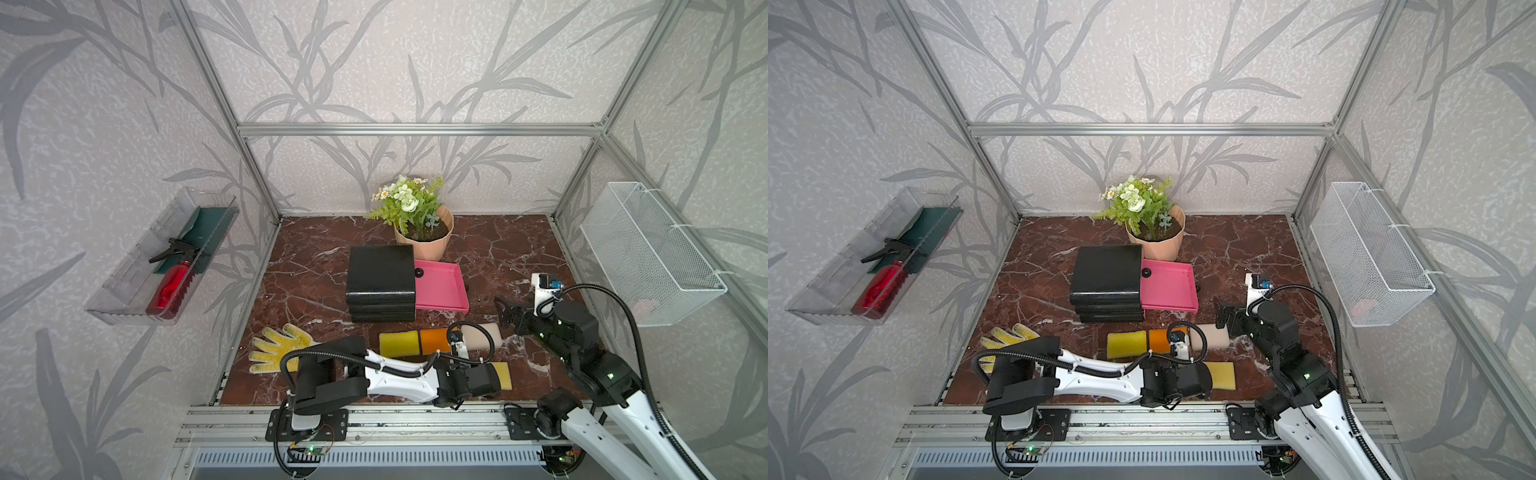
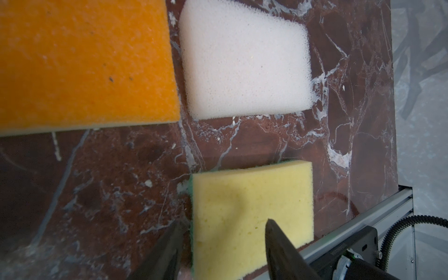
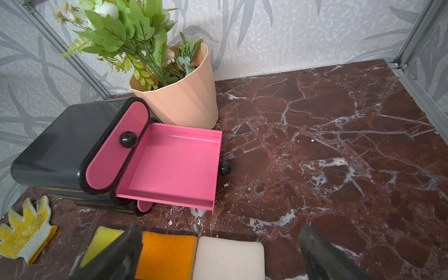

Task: Take the sponge out of the drawer
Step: Place the sponge at the center of the board.

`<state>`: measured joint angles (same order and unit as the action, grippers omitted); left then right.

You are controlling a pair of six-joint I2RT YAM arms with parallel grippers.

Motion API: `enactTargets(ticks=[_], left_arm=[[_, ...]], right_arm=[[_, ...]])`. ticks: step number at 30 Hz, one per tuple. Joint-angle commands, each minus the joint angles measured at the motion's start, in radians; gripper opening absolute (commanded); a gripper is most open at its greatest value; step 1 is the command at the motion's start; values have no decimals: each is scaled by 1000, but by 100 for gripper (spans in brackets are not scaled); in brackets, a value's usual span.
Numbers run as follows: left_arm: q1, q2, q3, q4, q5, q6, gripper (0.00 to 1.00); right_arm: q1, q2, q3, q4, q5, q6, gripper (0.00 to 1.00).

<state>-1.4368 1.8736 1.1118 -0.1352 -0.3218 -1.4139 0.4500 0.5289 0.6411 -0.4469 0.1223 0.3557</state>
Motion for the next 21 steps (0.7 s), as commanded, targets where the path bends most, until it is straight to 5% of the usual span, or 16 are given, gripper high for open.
enactTargets(ticks=[1,11,21], left_arm=[[3,-31,-6,-21,-34,-7,57],[-6,-44,-13,-20,-59,-1,97],[-40,-144,-63,38,-170,95,99]], right_arm=[[-7,0,-8,-2,7,8,99],[-10,2,-13,3,5,5,99],[-13,-2,-17,5,15,3,99]])
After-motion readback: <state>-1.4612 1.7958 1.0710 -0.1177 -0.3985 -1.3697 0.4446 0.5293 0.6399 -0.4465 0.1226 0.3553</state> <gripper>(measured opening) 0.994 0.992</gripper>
